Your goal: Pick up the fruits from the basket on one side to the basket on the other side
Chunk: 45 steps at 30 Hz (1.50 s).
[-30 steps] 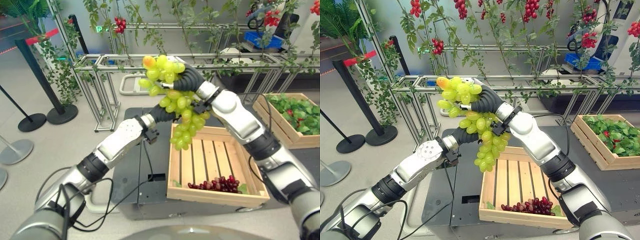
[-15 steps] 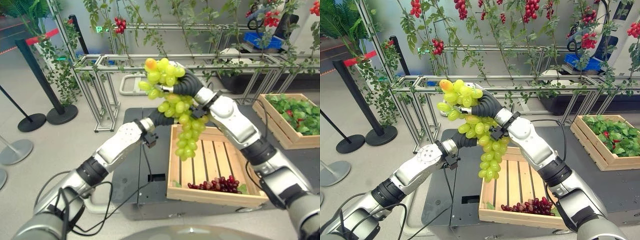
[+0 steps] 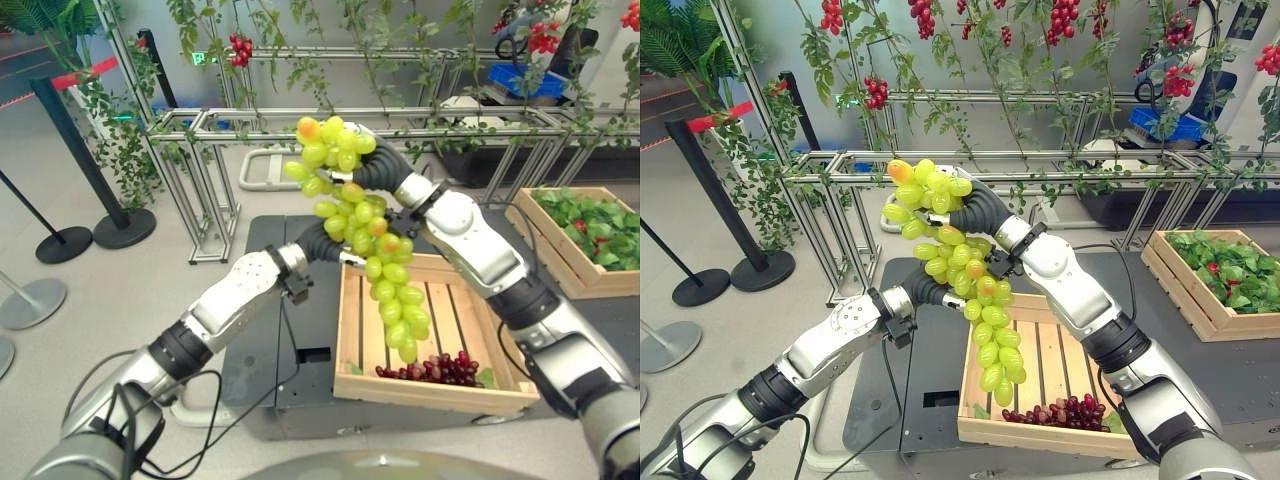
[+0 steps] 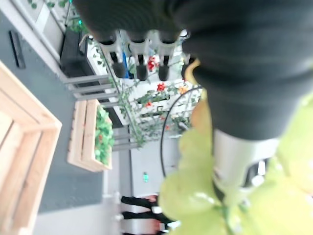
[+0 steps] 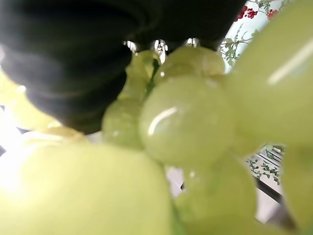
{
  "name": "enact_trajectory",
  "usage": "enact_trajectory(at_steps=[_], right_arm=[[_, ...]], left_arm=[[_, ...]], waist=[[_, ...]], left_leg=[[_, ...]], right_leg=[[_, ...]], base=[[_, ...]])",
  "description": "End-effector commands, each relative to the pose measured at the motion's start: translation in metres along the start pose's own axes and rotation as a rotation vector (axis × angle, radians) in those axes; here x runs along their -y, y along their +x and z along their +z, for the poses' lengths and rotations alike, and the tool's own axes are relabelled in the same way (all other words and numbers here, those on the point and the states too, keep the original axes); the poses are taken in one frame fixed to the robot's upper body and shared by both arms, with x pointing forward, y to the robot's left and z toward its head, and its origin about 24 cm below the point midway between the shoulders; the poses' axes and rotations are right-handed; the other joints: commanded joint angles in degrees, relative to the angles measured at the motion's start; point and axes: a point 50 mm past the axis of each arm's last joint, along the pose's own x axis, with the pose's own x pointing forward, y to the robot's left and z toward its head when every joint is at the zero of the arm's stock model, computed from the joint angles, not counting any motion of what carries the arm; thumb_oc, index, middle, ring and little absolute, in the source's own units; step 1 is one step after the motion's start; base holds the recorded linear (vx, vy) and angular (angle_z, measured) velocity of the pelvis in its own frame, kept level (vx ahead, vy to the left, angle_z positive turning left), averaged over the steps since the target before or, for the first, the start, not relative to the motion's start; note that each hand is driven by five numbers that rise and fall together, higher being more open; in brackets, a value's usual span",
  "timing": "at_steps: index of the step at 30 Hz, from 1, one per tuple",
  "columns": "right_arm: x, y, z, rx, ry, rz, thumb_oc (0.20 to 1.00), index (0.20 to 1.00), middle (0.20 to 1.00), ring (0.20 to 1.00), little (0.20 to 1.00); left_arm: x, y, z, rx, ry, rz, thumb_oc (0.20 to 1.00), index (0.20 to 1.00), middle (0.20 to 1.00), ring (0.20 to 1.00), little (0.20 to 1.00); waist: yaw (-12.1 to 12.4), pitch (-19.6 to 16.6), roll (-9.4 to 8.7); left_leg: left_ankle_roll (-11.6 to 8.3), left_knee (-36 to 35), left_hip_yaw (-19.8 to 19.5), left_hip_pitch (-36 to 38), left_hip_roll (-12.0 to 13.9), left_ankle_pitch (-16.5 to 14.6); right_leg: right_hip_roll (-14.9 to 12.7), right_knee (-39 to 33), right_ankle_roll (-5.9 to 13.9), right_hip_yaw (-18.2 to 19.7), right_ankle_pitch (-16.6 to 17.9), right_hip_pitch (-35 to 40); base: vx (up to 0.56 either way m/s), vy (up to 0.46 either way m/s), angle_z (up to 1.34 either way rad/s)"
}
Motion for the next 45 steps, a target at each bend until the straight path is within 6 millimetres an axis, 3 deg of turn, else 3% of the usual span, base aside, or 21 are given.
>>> enact_trajectory(at_steps=[1, 26, 27, 28, 29, 45], right_arm=[[0.036, 0.01, 0.042, 0.211, -0.011, -0.151, 0.2, 0.2, 0.2, 0.2, 0.2], [0.015, 0.011, 0.03, 0.21, 0.085, -0.146, 0.2, 0.2, 0.2, 0.2, 0.2], [0.014, 0.011, 0.031, 0.212, 0.087, -0.142, 0.2, 0.2, 0.2, 0.2, 0.2], [0.014, 0.011, 0.031, 0.212, 0.087, -0.142, 0.2, 0.2, 0.2, 0.2, 0.2], [0.012, 0.011, 0.03, 0.211, 0.093, -0.137, 0.2, 0.2, 0.2, 0.2, 0.2], [-0.004, 0.009, 0.02, 0.19, 0.151, -0.115, 0.2, 0.2, 0.2, 0.2, 0.2]], left_arm=[[-0.004, 0.007, 0.036, 0.175, 0.006, -0.032, 1.0, 1.0, 1.0, 1.0, 1.0], [0.025, 0.024, 0.007, 0.177, -0.338, -0.049, 1.0, 1.0, 1.0, 1.0, 1.0], [0.026, 0.025, 0.006, 0.175, -0.345, -0.052, 0.809, 0.809, 0.809, 0.809, 0.809], [0.026, 0.025, 0.006, 0.175, -0.345, -0.052, 0.464, 0.464, 0.464, 0.464, 0.464], [0.027, 0.026, 0.005, 0.176, -0.351, -0.053, 0.2, 0.2, 0.2, 0.2, 0.2], [0.037, 0.029, 0.001, 0.192, -0.441, -0.067, 0.2, 0.2, 0.2, 0.2, 0.2]], waist=[[0.91, 0.19, -2.02], [0.8, 0.63, -2.33], [0.78, 0.66, -2.33], [0.77, 0.66, -2.33], [0.77, 0.68, -2.31], [0.92, 0.92, -2.36]], left_leg=[[3.09, 2.12, -1.75, 1.29, -2.29, -6.7], [3.27, 2.54, -2.5, 0.68, -2.29, -6.68], [3.29, 2.52, -2.54, 0.66, -2.36, -6.66], [3.29, 2.52, -2.56, 0.66, -2.36, -6.65], [3.31, 2.47, -2.63, 0.68, -2.4, -6.63], [3.39, 1.99, -2.92, 0.48, -2.56, -6.35]], right_leg=[[-0.57, 2.03, 1.35, -3.1, 0.82, -2.7], [-0.6, 2.6, 1.09, -3.59, 0.23, -2.85], [-0.64, 2.59, 1.1, -3.68, 0.25, -2.82], [-0.65, 2.58, 1.11, -3.7, 0.25, -2.81], [-0.69, 2.56, 1.13, -3.81, 0.3, -2.75], [-0.92, 2.39, 1.18, -4.32, 0.52, -2.75]], base=[[0.0, 0.0, 0.0], [0.0, 0.0, 0.0], [0.0, 0.009, 0.03], [0.0, 0.011, 0.03], [-0.01, 0.008, 0.03], [0.0, 0.001, 0.0]])
